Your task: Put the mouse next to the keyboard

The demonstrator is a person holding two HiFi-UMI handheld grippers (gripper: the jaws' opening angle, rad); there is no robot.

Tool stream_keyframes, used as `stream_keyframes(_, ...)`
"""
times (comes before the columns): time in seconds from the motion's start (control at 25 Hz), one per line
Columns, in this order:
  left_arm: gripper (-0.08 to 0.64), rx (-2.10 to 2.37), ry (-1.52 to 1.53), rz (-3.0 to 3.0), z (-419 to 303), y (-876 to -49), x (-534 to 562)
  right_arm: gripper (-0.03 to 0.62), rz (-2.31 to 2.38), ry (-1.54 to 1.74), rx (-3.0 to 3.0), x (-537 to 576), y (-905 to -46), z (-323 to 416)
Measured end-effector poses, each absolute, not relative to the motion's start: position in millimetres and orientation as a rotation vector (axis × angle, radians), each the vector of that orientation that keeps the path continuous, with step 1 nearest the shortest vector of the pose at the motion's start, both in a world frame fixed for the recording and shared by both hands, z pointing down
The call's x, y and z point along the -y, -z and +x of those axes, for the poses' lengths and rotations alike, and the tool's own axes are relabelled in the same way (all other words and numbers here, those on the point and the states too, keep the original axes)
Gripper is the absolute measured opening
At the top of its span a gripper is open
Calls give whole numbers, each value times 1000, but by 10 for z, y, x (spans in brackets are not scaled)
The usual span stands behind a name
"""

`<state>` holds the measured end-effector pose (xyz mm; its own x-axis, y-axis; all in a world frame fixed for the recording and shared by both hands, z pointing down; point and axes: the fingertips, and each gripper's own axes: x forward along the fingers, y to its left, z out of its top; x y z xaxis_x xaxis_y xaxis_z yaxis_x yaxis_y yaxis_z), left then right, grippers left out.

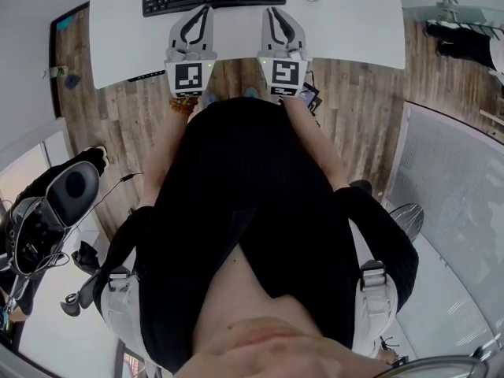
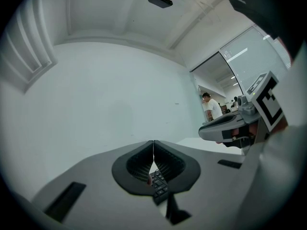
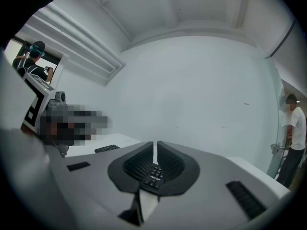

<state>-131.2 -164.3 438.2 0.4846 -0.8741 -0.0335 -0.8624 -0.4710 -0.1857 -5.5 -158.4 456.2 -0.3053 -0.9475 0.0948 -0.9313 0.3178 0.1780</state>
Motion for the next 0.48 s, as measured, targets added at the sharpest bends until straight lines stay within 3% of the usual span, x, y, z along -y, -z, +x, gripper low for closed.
stream_keyframes(0.48, 14, -1521, 120, -2573, -1472, -4520, 1574, 43, 1664, 172, 2401, 1540, -4594, -317)
